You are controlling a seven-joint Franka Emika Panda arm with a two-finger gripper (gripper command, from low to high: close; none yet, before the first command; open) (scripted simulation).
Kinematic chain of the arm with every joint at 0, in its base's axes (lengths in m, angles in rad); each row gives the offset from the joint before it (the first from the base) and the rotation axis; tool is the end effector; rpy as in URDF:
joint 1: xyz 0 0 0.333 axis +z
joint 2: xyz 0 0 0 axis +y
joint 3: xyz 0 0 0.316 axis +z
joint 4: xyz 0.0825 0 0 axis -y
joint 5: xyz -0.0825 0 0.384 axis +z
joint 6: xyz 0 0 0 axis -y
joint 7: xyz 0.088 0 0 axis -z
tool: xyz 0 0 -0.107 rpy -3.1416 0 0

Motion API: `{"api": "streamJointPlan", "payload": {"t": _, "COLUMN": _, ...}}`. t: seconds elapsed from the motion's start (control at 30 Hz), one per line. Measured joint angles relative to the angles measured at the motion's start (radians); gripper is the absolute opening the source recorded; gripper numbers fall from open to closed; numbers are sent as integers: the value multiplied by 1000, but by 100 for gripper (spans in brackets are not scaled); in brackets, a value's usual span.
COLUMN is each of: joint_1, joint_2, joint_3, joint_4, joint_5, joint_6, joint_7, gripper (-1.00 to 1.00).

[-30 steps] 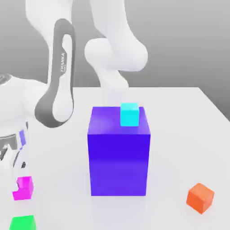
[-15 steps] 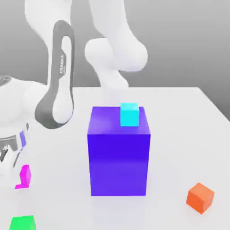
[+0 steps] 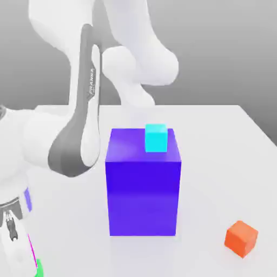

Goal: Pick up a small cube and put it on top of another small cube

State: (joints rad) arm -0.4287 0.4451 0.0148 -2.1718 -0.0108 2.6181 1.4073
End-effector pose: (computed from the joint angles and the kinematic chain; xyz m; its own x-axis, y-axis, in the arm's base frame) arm 0.5151 -0.2258 0.1848 -0.2401 -0.9707 -0.0007 -0.9707 0.2401 -0.0014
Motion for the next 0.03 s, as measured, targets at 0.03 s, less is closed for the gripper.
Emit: {"api": "streamJointPlan", "payload": {"t": 0.03, "joint_1": 0, "joint_2": 0, "joint_3": 0, "joint_4": 0, "joint_5": 0, "joint_6": 0, "joint_7": 0, "gripper": 100}}
